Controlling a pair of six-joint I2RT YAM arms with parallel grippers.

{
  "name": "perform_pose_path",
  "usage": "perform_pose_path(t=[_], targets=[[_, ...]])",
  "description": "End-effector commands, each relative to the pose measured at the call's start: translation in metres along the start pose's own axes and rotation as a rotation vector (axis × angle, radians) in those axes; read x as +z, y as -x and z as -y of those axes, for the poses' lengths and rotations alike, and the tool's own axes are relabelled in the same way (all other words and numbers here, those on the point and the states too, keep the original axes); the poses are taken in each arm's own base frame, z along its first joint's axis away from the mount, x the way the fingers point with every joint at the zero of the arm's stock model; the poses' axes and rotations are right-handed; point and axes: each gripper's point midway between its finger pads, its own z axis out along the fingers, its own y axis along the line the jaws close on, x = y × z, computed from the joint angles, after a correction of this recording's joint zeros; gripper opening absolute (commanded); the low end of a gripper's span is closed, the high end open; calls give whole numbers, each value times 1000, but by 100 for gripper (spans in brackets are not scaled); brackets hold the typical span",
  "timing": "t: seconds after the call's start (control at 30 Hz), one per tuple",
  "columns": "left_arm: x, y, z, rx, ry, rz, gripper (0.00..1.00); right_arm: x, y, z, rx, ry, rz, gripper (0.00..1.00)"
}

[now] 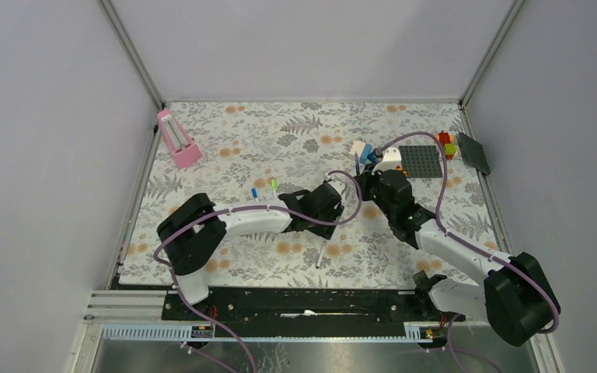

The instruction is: Insert the pens into the pen caps

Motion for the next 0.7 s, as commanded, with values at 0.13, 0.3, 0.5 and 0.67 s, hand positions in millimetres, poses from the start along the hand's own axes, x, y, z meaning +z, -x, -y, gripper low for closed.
perform_pose_path(t=[0.13,0.3,0.5,0.67], targets=[[14,5,0,50,74,-8,50,2,20,-4,37,29,36,0],[24,-3,0,52,89,-23,48,1,20,-2,49,30,40,0],[29,-6,-2,66,122,-34,36,1,20,0,61,33,39,0],[29,-12,-6,67,140,-52,0,1,21,3,75,35,40,0]])
